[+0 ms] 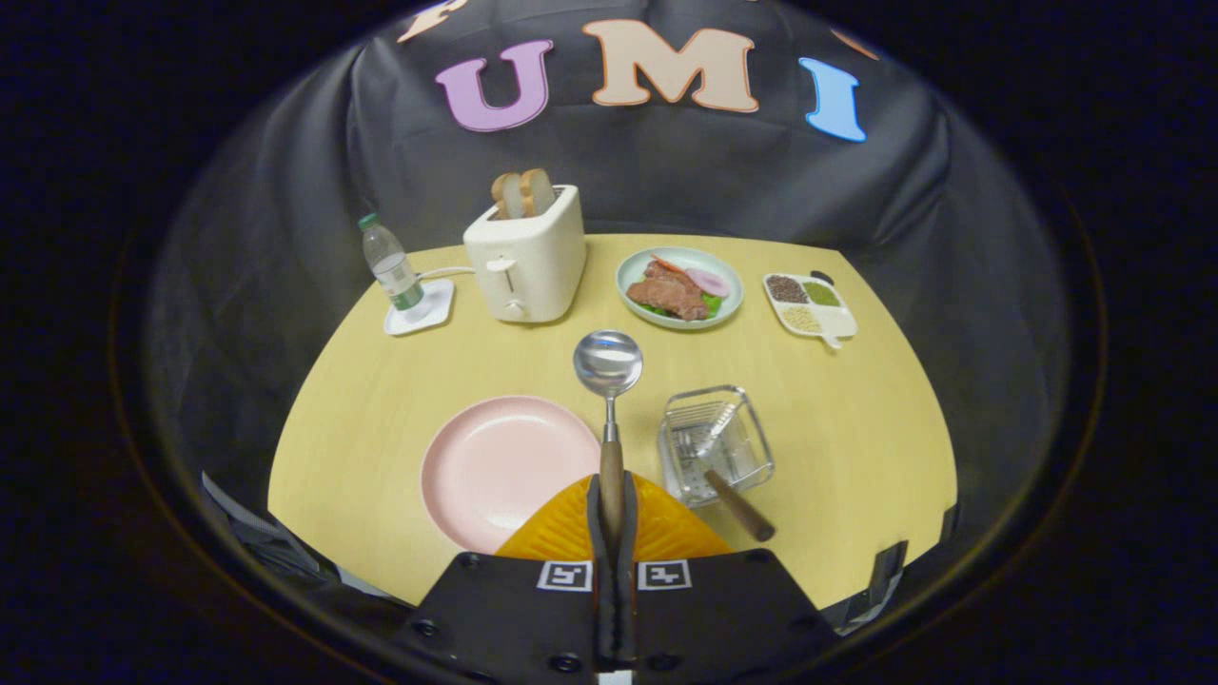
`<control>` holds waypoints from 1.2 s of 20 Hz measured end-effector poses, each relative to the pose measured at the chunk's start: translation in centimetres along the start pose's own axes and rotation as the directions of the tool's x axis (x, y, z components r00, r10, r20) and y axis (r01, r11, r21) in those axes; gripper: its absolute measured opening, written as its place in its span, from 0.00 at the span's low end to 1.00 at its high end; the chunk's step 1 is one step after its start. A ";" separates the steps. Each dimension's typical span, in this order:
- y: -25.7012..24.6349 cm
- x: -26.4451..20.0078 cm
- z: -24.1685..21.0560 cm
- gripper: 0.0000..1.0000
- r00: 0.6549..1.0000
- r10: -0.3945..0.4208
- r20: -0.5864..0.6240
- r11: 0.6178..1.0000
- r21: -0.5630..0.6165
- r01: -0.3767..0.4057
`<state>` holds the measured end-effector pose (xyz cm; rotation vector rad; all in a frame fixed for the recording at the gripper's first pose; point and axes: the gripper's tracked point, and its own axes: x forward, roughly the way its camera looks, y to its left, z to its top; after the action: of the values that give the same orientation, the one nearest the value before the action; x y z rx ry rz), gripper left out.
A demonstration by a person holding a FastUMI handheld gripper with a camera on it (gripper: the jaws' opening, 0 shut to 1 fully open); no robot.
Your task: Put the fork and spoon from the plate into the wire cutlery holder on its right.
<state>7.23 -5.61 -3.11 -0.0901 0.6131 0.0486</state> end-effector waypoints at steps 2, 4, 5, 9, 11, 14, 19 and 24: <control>-1.6 -0.4 0.4 0.03 1.000 -0.012 -0.024 1.000 -0.008 0.011; -2.8 -0.9 0.3 0.03 0.998 -0.015 -0.065 1.000 -0.009 0.014; -3.5 -0.9 0.0 0.04 0.996 -0.013 -0.092 1.000 -0.010 0.012; -6.5 -0.5 -0.8 0.04 0.981 -0.034 -0.190 0.999 -0.002 0.034; -7.4 -0.3 -1.2 0.04 0.971 -0.038 -0.237 0.999 -0.015 0.035; -8.0 0.4 -1.5 0.04 0.956 -0.032 -0.292 0.999 -0.016 0.029; -7.7 0.9 -2.9 0.04 0.919 -0.014 -0.393 0.999 -0.032 0.001; -7.5 1.3 -3.9 0.04 0.885 -0.014 -0.465 0.999 -0.052 -0.012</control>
<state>6.59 -13.41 -6.56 -0.1567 1.0955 0.0428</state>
